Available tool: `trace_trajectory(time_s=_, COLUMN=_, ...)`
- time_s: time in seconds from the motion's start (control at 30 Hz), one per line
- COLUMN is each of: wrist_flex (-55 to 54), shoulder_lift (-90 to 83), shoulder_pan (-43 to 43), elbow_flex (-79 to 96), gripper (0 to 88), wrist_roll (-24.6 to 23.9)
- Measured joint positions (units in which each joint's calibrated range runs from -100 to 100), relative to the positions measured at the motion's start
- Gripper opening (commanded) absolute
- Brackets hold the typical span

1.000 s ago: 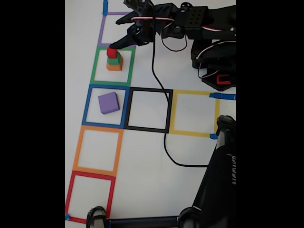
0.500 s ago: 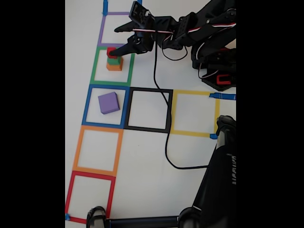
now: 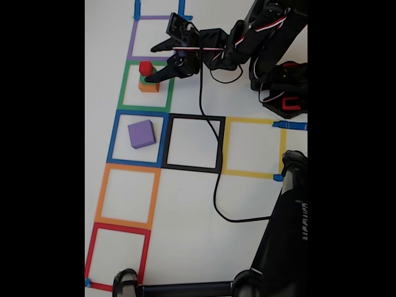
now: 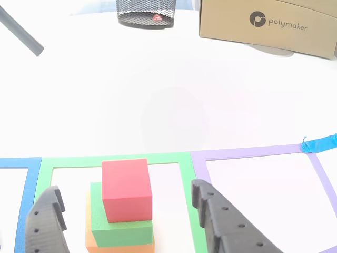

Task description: Tower of hanoi

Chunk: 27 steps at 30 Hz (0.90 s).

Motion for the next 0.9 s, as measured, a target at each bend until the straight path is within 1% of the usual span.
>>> trace_trajectory(time_s=0.1, wrist_flex=-1.53, shoulder_lift=3.12, shoulder_pan=-0.35, elbow_flex=-1.24, gripper=20.6, wrist_roll=0.00)
trace_trajectory(time_s=0.3, wrist_flex=-4.51, shoulder_lift=8.95, shoulder_pan=-1.05, elbow_flex=-3.63, gripper=18.0, wrist_roll=0.00)
trace_trajectory(time_s=0.9, wrist_flex=-4.92, shoulder_lift=12.41, shoulder_pan=-4.68, elbow_flex=-6.46, gripper=12.0, wrist_roll=0.00)
